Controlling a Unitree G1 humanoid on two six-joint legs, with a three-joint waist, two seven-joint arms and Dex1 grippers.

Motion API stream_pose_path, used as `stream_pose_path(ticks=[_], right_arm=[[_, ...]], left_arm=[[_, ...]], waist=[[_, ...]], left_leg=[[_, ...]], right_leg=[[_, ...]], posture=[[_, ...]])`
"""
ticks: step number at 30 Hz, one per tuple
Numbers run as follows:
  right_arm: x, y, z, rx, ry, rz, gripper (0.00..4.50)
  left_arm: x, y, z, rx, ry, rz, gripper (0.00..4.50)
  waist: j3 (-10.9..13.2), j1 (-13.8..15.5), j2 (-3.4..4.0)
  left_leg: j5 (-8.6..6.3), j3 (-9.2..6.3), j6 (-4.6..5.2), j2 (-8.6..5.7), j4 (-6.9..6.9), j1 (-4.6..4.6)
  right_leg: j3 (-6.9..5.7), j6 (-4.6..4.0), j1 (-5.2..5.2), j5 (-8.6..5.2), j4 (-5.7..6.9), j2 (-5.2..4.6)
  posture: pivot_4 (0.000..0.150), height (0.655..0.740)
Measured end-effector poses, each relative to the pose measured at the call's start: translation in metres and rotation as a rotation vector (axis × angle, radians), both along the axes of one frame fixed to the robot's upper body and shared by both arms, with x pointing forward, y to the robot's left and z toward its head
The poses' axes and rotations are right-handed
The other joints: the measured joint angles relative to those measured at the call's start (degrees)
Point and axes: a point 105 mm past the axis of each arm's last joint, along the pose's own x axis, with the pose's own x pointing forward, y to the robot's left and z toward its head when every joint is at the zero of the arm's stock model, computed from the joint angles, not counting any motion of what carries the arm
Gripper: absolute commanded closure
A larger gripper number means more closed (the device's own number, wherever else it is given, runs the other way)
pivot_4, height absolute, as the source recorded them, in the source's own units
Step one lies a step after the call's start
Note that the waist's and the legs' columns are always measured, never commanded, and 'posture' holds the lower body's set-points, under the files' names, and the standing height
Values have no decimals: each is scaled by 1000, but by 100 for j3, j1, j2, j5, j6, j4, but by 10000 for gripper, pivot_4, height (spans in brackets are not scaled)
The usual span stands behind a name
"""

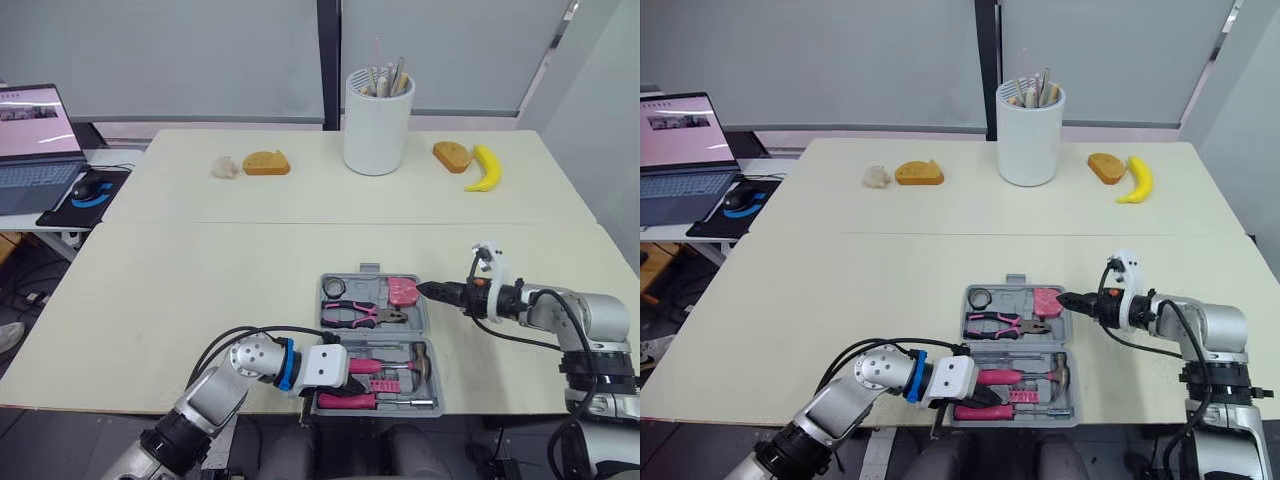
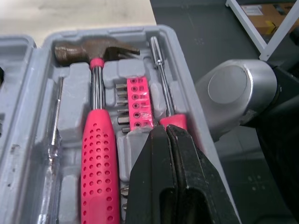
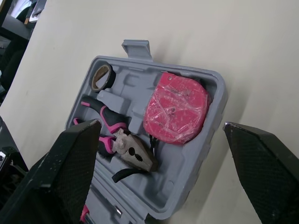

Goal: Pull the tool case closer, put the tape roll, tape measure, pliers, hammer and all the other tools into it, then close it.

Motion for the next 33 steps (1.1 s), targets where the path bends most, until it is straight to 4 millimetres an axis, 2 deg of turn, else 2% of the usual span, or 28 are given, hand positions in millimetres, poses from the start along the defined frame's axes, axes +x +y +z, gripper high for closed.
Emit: stream_pose_path(ticks=[5,10,14,21,24,29,33], right_arm=[[7,9,-20,1,42,-31,340],[13,13,-29,31,62,-45,340],[23,21,-31,64,45,-43,340],[27,35,-39,109,41,-34,340],[30,43,-43,142,48,-37,340],[38,53,-43,213,44,-63,340],[43,52,-39,263,47,-85,340]], left_arm=[[4,-7,-3,9,-28,-1,45000],[3,-6,-5,9,-40,-4,45000],[2,-1,-11,-35,-63,20,45000],[2,0,-20,-153,-73,50,45000],[2,2,-22,-154,-77,42,45000],[5,4,-22,-143,-89,30,45000],[7,4,-21,-132,-96,13,45000]], waist=[[-1,-7,2],[-4,-9,6],[-21,-21,17],[-59,-31,18],[-61,-68,19],[-66,-140,21],[-65,-147,24]], left_leg=[[0,-1,-1,0,0,2],[0,1,-1,-1,0,5],[0,-1,-1,3,-1,13],[-1,2,0,4,-7,48],[-3,2,1,9,-28,109],[-3,0,1,17,-32,117],[-3,-2,1,15,-32,113]], right_leg=[[1,0,0,0,1,1],[3,0,1,0,1,1],[5,0,5,0,0,3],[10,0,17,0,-1,3],[10,-9,88,-7,-8,7],[10,-12,92,-9,-7,16],[10,-12,89,-8,-5,16]], posture=[[1500,7400],[1500,7400],[1500,7400],[1500,7400],[1500,7400],[1500,7400],[1500,7400]])
